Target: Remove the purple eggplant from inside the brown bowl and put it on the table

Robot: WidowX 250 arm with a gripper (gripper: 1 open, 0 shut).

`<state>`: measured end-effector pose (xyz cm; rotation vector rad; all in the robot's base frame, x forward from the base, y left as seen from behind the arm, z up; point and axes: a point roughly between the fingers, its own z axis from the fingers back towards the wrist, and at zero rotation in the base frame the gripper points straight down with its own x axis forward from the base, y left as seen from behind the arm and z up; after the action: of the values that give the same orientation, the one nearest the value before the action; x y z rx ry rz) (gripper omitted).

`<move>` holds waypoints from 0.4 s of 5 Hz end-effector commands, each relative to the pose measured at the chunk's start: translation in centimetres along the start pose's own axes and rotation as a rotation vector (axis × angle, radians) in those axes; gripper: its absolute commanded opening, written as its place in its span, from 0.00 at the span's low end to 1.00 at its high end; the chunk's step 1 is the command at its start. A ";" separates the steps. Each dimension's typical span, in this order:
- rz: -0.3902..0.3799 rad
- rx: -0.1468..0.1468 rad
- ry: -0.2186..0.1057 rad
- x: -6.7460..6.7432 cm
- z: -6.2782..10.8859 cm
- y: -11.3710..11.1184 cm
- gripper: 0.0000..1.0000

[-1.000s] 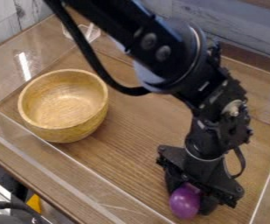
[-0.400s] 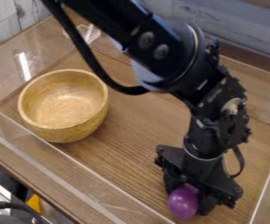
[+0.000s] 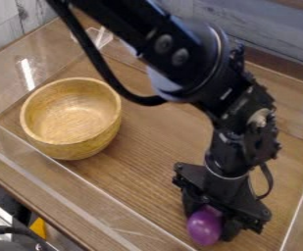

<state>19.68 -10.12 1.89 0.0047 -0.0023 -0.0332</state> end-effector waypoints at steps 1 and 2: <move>0.013 -0.027 -0.046 0.8 1.2 -0.1 0.00; 0.016 -0.028 -0.043 0.8 1.2 0.0 0.00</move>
<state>19.68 -9.92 1.89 0.0017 0.0060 -0.0250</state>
